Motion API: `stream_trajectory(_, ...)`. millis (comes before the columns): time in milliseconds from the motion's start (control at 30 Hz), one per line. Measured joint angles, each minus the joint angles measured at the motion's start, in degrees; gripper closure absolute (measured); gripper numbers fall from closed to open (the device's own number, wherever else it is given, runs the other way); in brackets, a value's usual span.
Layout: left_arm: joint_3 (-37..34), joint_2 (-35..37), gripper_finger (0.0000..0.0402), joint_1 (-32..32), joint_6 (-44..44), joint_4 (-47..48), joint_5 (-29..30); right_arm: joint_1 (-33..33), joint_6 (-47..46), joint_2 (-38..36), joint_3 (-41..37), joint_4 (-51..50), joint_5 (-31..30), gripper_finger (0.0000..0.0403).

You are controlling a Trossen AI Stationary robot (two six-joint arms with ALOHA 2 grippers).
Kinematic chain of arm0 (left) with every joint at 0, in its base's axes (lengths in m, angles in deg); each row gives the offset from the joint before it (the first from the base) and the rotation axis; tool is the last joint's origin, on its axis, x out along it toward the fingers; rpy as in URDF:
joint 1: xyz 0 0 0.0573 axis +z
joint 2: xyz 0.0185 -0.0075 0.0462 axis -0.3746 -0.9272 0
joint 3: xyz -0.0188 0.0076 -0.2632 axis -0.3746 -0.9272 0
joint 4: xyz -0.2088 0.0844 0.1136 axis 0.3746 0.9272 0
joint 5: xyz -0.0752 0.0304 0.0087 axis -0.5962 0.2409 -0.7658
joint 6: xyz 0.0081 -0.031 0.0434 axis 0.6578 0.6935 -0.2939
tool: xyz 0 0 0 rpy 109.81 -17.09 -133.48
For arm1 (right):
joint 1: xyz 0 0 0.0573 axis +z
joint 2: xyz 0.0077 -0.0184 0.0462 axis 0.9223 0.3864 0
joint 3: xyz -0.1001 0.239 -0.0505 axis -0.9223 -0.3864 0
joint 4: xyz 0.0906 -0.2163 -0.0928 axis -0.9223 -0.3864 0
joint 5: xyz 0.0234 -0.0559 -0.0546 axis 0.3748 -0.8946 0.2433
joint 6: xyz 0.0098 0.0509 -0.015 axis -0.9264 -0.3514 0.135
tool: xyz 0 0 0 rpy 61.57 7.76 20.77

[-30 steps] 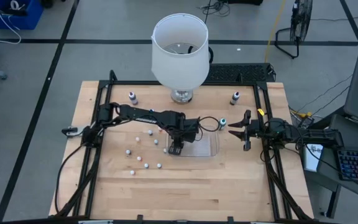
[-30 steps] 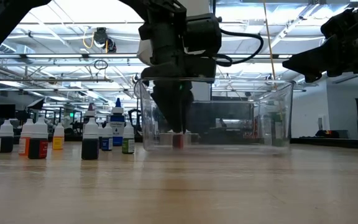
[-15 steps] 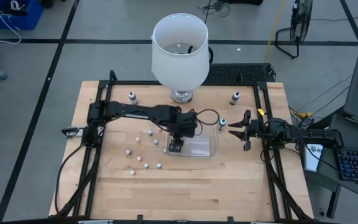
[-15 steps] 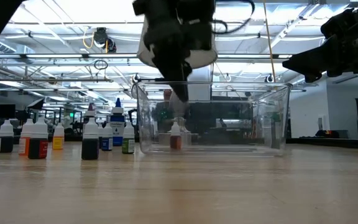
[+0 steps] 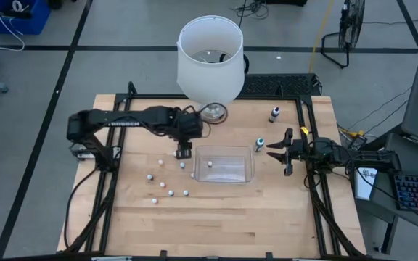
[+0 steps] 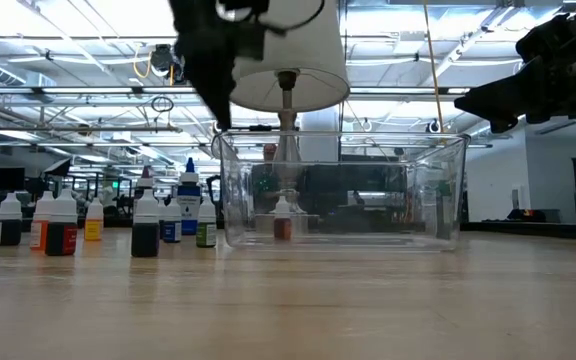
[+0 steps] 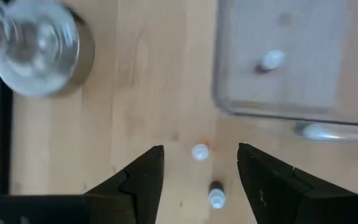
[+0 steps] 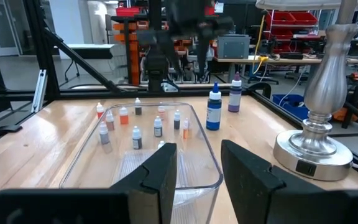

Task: Pick & Place food coloring
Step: Put the yellow food coloring bottle into the transparent bin

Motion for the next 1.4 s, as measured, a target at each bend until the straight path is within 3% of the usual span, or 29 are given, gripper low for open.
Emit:
stream_trajectory(167,-9.9,1.47,0.0189,2.28,1.42,-8.82,-0.01,0.0,0.0,0.0,0.0,0.07,0.0,0.0289)
stream_trajectory(333,-15.07,1.0,0.0176,1.59,0.22,-15.59,-0.08,0.0,0.0,0.0,0.0,0.04,0.0,0.0289)
stream_trajectory(933,-24.99,1.01,0.0172,-0.19,5.58,-27.05,-0.17,0.0,0.0,0.0,0.0,0.06,0.0,0.0289)
stream_trajectory(1400,-26.36,-2.5,0.0172,-0.2,6.03,-29.62,-1.3,0.0,0.0,0.0,0.0,0.08,0.0,0.0289)
